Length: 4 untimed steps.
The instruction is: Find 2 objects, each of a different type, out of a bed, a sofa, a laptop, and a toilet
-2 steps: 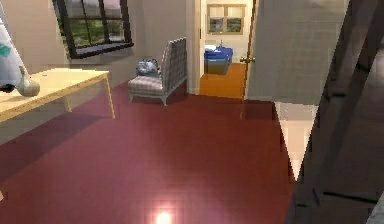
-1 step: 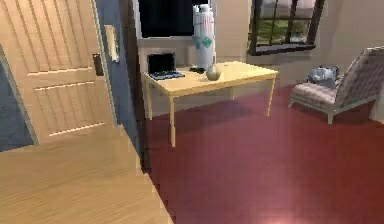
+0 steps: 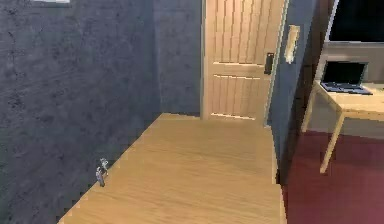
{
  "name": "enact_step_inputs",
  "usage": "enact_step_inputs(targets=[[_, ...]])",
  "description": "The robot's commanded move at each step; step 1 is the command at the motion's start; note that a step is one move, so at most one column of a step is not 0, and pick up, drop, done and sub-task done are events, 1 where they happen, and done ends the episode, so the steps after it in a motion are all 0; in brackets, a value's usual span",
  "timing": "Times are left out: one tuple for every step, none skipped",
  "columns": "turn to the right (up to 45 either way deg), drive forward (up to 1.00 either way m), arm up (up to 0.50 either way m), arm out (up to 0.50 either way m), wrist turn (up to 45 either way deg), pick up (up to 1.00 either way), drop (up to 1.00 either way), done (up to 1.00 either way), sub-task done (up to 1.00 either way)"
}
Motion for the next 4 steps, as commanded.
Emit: enact_step_inputs(targets=[[-27.0,0.0,0.0,0.0,0.0,0.0,0.0,0.0,0.0],[0.0,0.2,0.0,0.0,0.0,0.0,0.0,0.0,0.0],[45.0,0.0,0.0,0.0,0.0,0.0,0.0,0.0,0.0],[36.0,0.0,0.0,0.0,0.0,0.0,0.0,0.0,0.0]])
